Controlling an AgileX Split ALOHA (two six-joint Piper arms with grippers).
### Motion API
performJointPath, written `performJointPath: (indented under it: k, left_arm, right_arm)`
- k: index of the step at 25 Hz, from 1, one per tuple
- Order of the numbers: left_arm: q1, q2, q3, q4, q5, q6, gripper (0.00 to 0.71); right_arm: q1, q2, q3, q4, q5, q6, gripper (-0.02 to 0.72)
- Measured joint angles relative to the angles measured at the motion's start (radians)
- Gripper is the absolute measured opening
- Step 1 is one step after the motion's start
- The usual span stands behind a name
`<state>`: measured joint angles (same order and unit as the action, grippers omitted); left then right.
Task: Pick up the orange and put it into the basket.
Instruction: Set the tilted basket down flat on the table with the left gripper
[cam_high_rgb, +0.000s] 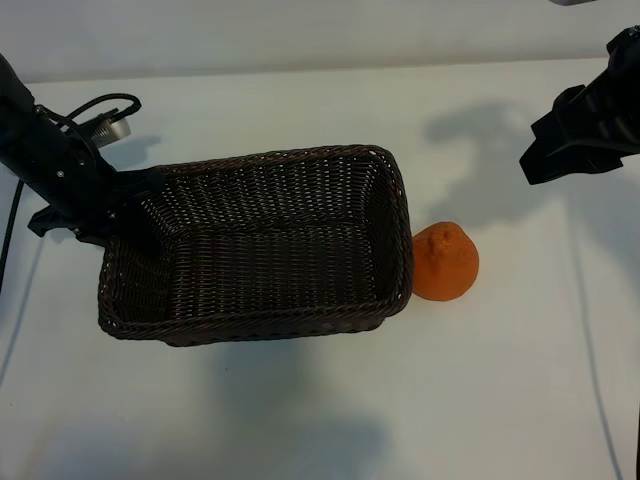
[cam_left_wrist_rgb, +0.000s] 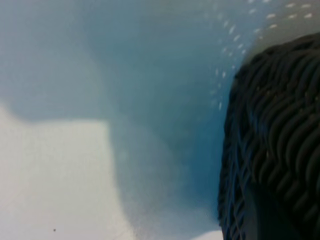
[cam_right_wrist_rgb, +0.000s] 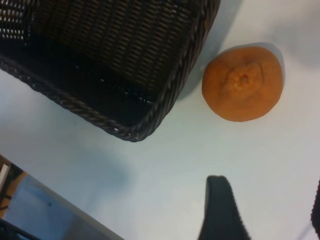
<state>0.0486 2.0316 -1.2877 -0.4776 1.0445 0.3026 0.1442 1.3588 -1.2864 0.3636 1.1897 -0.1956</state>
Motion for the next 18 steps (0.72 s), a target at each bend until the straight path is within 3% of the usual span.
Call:
performJointPath:
  k: [18]
  left_arm:
    - [0.000,0.001,-0.003,0.009,-0.001,-0.017,0.157]
  right_arm:
    - [0.000,0.000,0.000,0.000,0.000,0.000,0.433]
